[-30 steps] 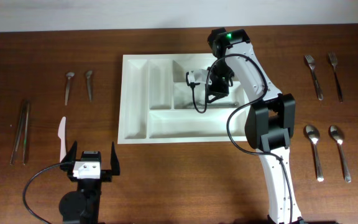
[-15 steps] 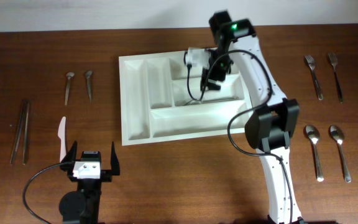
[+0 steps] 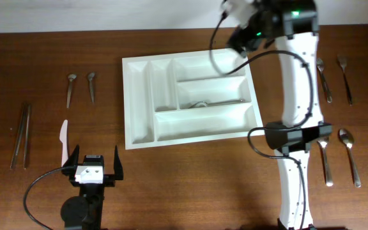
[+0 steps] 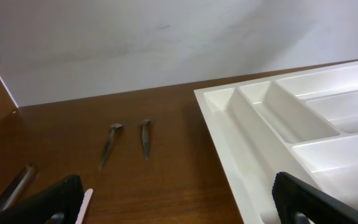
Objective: Pack container
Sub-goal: 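Open the right gripper to release the fork into the compartment, then move the right gripper back over the next fork at top right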
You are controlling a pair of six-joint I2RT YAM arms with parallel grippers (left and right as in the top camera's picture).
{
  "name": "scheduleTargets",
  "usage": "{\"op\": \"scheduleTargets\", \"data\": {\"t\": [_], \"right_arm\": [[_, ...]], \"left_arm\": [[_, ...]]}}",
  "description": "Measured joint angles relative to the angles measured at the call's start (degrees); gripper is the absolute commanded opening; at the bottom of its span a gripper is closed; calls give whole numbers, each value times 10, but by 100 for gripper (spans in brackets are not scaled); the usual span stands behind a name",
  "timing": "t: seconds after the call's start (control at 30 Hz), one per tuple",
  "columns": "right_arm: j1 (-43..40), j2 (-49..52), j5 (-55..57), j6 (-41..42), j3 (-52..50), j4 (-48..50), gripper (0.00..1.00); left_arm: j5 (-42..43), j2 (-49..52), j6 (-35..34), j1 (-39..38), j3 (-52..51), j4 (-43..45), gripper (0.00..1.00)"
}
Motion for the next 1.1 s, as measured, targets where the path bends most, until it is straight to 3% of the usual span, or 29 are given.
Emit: {"op": "scheduleTargets", "data": {"t": [0.27,0.47,0.73,1.1], "right_arm": [[-121,0,139,179,-1,0,99],[-219,0,150,240,-32,33,99],[-315,0,71,261,-215,140,99],[-295,0,47,203,-414,269,99]], "left_arm": [[0,0,0,0,0,0,99],[0,0,0,0,0,0,99],[0,0,0,0,0,0,99],[0,0,0,0,0,0,99]]}}
